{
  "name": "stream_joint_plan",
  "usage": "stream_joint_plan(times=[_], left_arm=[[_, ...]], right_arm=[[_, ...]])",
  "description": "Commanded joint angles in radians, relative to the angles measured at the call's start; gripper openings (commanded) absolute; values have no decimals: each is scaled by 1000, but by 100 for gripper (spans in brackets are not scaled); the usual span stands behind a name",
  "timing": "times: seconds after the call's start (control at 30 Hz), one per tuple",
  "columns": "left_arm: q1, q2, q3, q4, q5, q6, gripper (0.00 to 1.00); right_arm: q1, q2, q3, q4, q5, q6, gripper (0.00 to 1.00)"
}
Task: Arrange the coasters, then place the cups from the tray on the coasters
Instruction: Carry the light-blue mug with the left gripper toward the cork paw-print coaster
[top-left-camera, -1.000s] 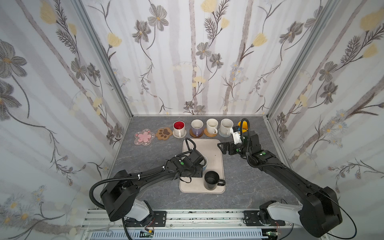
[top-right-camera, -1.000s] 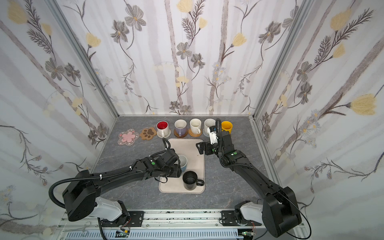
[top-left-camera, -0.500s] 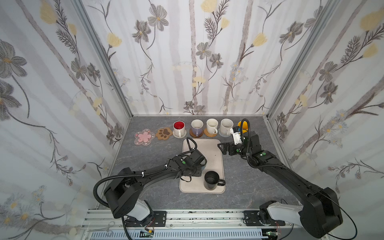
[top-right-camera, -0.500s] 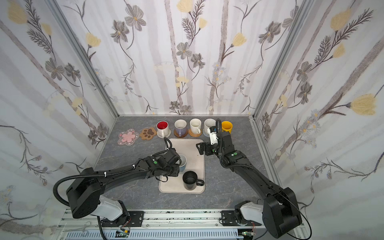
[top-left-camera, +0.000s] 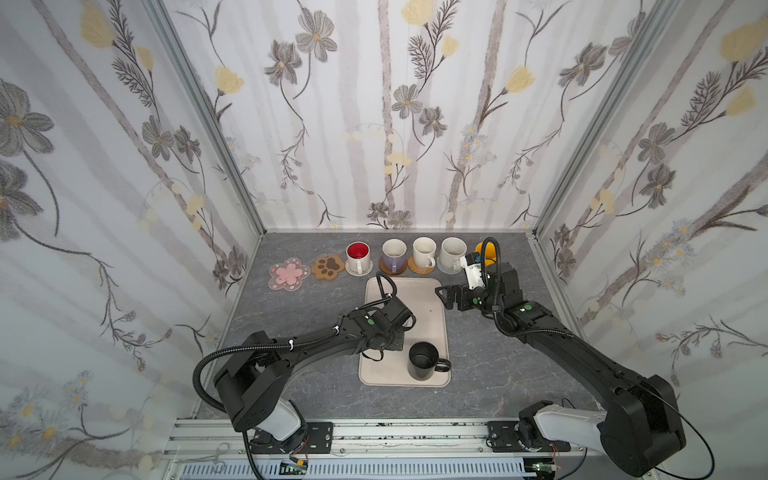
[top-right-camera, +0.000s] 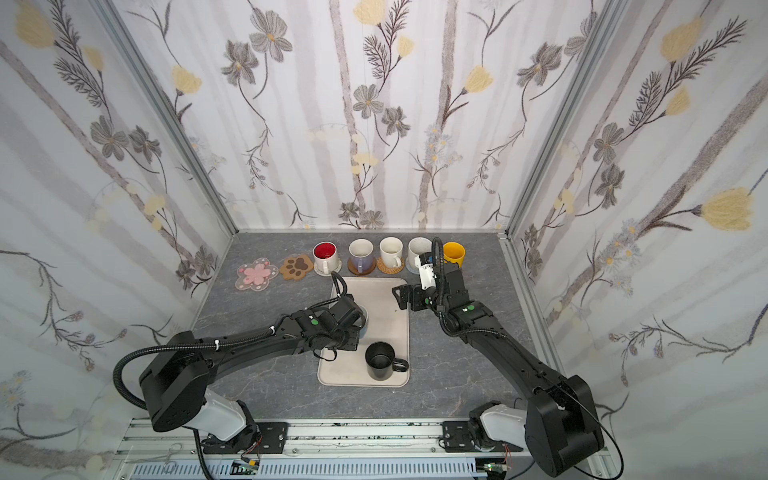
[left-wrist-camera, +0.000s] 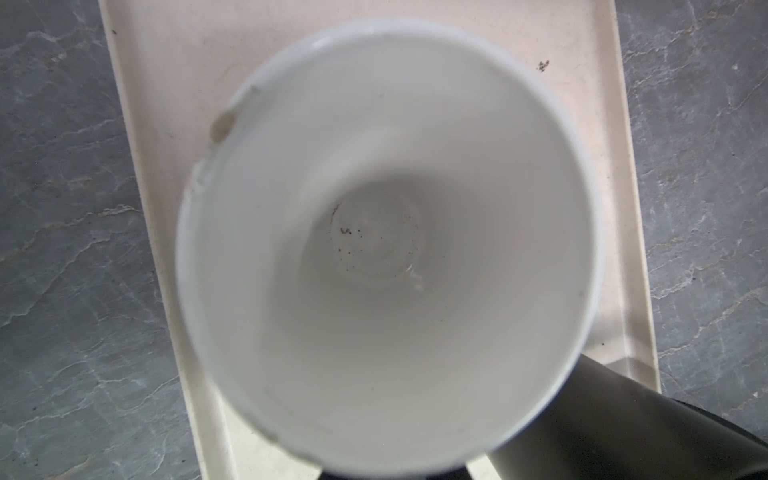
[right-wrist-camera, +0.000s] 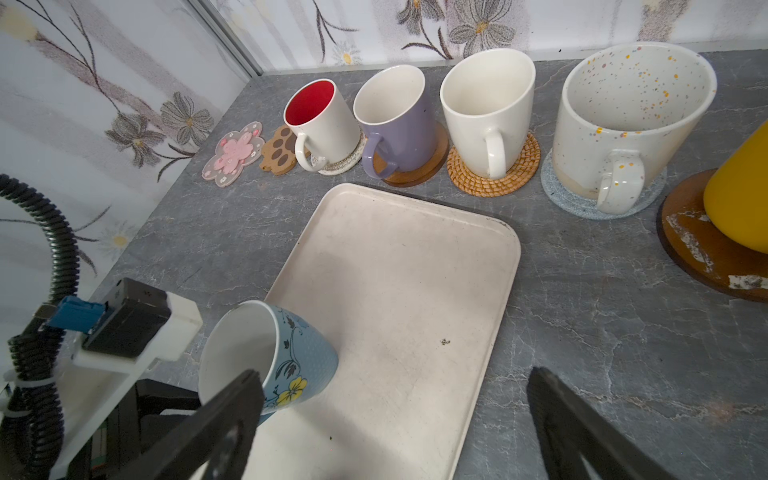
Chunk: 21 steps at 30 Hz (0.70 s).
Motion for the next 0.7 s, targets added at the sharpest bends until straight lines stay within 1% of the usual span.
stream_joint_plan(times=[0.0, 0.1, 0.2, 0.43, 0.67], left_arm=[[7, 4, 13, -14, -25, 22, 9], [19, 5, 25, -20, -34, 33, 0], [51, -10, 37, -21, -49, 40, 0], [170, -62, 90, -21, -38, 79, 0], [292, -59, 158, -21, -48, 142, 0]], right_arm=[[0, -3, 0, 34, -7, 0, 100], [1, -3, 1, 34, -11, 0, 100], [1, -8, 1, 34, -12, 0, 100], [2, -15, -3, 39, -13, 1, 99], [2, -21, -10, 54, -25, 6, 100]])
